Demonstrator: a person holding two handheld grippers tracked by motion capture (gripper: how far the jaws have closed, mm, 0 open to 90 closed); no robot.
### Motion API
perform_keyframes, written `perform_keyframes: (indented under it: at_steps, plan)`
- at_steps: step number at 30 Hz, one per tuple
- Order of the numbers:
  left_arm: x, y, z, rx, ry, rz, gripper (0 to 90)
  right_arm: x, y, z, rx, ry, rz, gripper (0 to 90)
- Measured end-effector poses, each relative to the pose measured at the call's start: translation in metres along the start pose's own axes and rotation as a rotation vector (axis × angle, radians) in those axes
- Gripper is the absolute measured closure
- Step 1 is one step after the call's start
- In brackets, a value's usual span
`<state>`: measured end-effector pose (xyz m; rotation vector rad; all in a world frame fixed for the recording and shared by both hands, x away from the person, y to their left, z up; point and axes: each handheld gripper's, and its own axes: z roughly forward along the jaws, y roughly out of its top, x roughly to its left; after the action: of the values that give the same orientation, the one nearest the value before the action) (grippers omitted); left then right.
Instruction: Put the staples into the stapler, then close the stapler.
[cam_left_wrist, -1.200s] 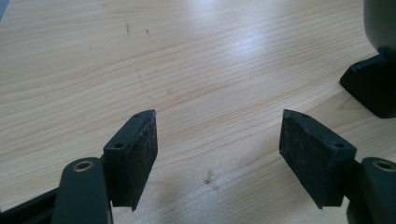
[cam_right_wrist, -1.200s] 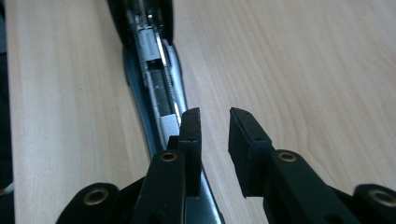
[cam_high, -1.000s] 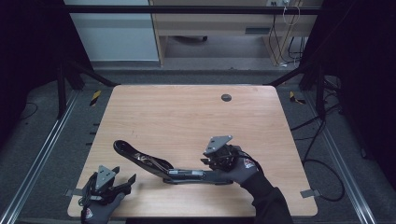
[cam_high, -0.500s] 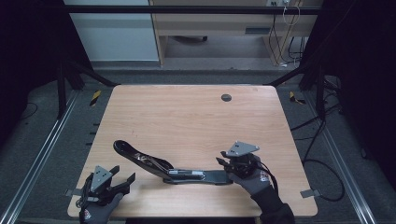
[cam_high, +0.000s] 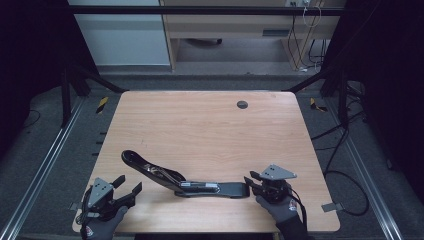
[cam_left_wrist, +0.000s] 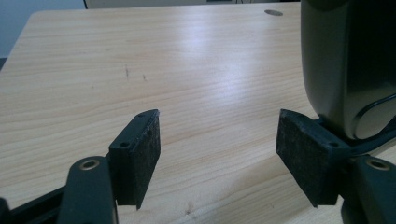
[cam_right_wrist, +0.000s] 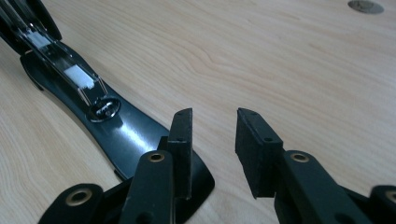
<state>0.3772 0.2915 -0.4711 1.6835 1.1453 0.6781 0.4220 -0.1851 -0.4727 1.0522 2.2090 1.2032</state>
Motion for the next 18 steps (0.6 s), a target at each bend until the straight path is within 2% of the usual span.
perform_keyframes:
  at_steps: [4, 9, 12, 18]
  plan:
    - [0.001, 0.003, -0.004, -0.013, -0.006, -0.005, 30.2, 0.001, -0.005, -0.003, -0.009, -0.008, 0.02, 67.3]
    - [0.0, 0.007, -0.007, -0.016, -0.013, -0.001, 30.3, 0.003, -0.011, -0.001, 0.011, -0.02, 0.022, 67.6]
    - [-0.001, 0.008, -0.008, -0.012, -0.012, 0.007, 30.3, 0.004, -0.013, 0.0, 0.024, -0.02, 0.01, 68.1]
    - [-0.007, 0.013, -0.01, -0.003, -0.024, 0.032, 30.0, 0.005, -0.015, -0.002, 0.023, -0.022, 0.017, 69.9]
